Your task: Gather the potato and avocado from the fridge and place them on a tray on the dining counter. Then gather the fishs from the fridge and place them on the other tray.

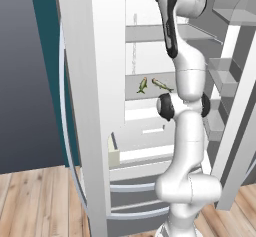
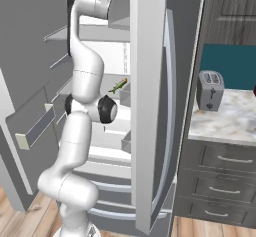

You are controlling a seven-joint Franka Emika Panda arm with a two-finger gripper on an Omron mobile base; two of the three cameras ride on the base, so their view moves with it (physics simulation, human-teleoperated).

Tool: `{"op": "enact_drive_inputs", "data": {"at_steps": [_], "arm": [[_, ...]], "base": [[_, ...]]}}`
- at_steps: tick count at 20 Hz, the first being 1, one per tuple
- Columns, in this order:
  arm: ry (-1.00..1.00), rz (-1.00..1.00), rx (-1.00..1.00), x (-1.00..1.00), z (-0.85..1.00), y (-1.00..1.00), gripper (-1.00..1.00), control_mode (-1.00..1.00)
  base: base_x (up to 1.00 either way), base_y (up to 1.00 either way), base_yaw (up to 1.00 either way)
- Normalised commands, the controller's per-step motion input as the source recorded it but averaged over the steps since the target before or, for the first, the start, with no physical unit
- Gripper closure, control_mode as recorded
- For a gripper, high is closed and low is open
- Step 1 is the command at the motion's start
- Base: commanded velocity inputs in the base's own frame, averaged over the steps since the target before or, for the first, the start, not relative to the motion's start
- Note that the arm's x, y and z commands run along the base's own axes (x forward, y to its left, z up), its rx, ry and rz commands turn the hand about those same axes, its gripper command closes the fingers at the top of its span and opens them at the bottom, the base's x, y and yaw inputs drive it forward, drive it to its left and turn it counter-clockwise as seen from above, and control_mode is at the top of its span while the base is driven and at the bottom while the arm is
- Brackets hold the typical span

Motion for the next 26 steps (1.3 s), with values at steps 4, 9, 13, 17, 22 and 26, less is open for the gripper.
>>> {"op": "enact_drive_inputs", "data": {"at_steps": [4, 9, 13, 17, 22, 26], "arm": [[-0.50, -0.02, -0.20, -0.01, -1.00, 0.42, 1.00, -1.00], [0.58, -0.22, -0.12, -0.08, -0.89, 0.47, 1.00, -1.00], [1.00, -0.31, 0.20, -0.24, -0.17, 0.00, 1.00, -1.00], [1.00, -0.36, 0.15, -0.10, -0.13, 0.00, 1.00, -1.00], [1.00, -0.36, 0.12, -0.11, -0.18, -0.01, 1.00, -1.00], [1.00, -0.35, 0.10, -0.14, -0.16, -0.03, 1.00, -1.00]], "base": [[0.00, 0.00, 0.00], [0.00, 0.00, 0.00], [0.00, 0.00, 0.00], [0.00, 0.00, 0.00], [0.00, 0.00, 0.00], [0.00, 0.00, 0.00]]}}
